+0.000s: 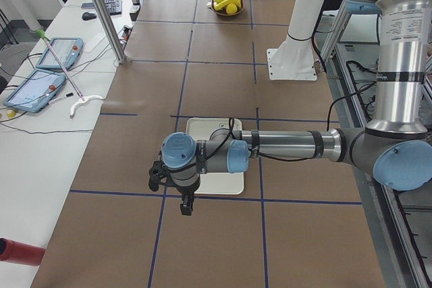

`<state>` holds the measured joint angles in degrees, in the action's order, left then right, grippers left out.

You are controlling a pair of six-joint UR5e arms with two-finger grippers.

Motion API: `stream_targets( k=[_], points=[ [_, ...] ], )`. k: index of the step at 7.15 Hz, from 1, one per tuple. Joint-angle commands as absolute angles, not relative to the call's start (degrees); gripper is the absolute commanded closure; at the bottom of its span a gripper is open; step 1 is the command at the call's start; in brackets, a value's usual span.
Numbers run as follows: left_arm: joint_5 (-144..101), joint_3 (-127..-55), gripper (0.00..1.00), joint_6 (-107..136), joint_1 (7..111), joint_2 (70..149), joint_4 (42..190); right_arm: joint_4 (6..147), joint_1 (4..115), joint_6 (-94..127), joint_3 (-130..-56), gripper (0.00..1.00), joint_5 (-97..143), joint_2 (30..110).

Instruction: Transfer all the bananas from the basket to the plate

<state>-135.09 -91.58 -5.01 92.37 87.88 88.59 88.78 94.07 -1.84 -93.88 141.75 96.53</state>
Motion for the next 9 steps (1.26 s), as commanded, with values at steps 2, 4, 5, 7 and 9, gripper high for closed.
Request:
stream_targets(
  k=[2, 4, 5, 7, 9],
  points=[
    [-135.09, -91.58, 0.0, -4.75, 92.37, 87.89, 88.59, 88.86, 94.13, -1.23, -93.95, 0.0, 141.68, 96.77],
    [-135.44, -91.67, 0.0, -4.31, 92.37, 87.89, 88.68, 88.86, 94.13, -1.14, -93.87, 0.0, 141.59, 96.77],
    [-135.53, -91.76, 0.0, -4.22, 92.37, 87.89, 88.68, 88.77, 94.13, -1.14, -93.87, 0.0, 141.59, 96.77],
    [-135.53, -91.67, 0.0, -4.31, 92.37, 87.89, 88.68, 88.86, 94.13, -1.05, -93.96, 0.0, 141.68, 96.59],
    [-135.53, -91.67, 0.0, -4.31, 92.37, 87.89, 88.68, 88.86, 94.13, -1.05, -94.22, 0.0, 141.85, 96.33]
  ],
)
